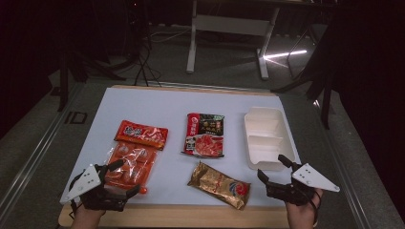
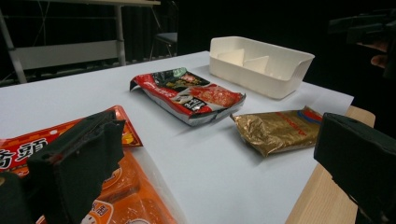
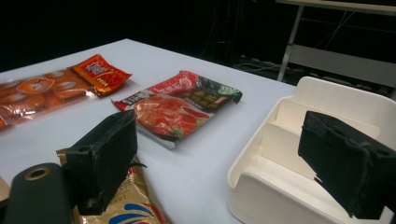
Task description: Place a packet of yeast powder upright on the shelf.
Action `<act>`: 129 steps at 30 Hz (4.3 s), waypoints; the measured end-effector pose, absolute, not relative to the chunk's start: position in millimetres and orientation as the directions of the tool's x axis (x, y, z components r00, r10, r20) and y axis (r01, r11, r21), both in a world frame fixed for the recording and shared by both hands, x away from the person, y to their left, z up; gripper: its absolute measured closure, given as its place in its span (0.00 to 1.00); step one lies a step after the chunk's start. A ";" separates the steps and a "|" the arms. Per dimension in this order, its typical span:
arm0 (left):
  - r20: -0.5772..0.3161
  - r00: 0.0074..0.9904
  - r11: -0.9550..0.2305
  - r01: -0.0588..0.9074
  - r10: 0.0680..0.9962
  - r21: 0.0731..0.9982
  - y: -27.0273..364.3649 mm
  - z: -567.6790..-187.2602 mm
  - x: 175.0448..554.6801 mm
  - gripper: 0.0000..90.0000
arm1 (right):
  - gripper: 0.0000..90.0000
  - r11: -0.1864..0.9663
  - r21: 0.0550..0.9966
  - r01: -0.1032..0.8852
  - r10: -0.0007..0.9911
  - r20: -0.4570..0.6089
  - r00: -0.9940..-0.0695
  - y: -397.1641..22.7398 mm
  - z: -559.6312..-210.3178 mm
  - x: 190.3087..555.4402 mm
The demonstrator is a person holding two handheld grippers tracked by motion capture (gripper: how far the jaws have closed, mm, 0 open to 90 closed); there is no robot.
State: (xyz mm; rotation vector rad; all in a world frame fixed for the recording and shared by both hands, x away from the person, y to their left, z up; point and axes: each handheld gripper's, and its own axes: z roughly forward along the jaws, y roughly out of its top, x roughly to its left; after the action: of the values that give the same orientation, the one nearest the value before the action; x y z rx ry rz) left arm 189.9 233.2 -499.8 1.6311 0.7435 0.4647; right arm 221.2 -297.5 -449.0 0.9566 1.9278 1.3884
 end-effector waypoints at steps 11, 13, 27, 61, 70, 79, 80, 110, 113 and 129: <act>-0.099 0.719 -0.070 0.202 0.688 0.977 233.6 -499.3 189.8 0.01 | 0.15 0.201 0.947 0.251 0.842 -0.036 -0.539 -302.7 -443.2 222.1; -0.097 0.719 -0.073 0.201 0.688 0.977 233.4 -499.4 190.0 0.01 | 0.19 0.202 0.939 0.278 0.834 -0.016 -0.551 -303.2 -443.4 225.1; -0.104 0.718 -0.068 0.207 0.688 0.976 234.0 -499.9 190.8 0.01 | 0.16 0.236 0.943 0.235 0.801 -0.052 -0.597 -301.7 -439.5 226.1; -0.114 0.722 -0.086 0.235 0.683 0.968 233.1 -503.2 195.5 0.01 | 0.15 0.274 0.937 0.219 0.786 -0.087 -0.613 -297.2 -433.7 223.7; -0.115 0.723 -0.087 0.237 0.682 0.968 232.5 -503.3 195.4 0.01 | 0.13 0.255 0.931 0.262 0.772 -0.033 -0.635 -297.7 -418.9 232.5; -0.114 0.727 -0.097 0.242 0.677 0.966 231.4 -504.0 196.1 0.01 | 0.10 0.280 0.918 0.279 0.727 -0.013 -0.686 -288.3 -413.0 243.4; -0.114 0.728 -0.097 0.241 0.677 0.966 231.4 -504.0 196.1 0.01 | 0.10 0.288 0.916 0.279 0.727 -0.020 -0.686 -285.9 -412.5 244.3; -0.117 0.731 -0.098 0.245 0.672 0.964 230.9 -504.4 196.3 0.01 | 0.18 0.393 0.879 0.271 0.560 0.005 -0.828 -209.5 -421.0 270.2; -0.117 0.732 -0.100 0.246 0.671 0.964 230.9 -504.6 196.4 0.01 | 0.20 0.405 0.869 0.283 0.550 0.016 -0.835 -201.6 -427.4 274.1; -0.121 0.733 -0.099 0.250 0.669 0.963 231.0 -505.1 197.0 0.01 | 0.23 0.489 0.795 0.359 0.498 0.084 -0.863 -158.2 -469.1 298.5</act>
State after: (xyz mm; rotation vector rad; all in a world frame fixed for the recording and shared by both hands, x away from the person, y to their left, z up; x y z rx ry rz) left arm 197.0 231.0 -505.1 1.6754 0.7431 0.4131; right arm 298.5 -158.2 -469.1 0.7462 2.5722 1.3156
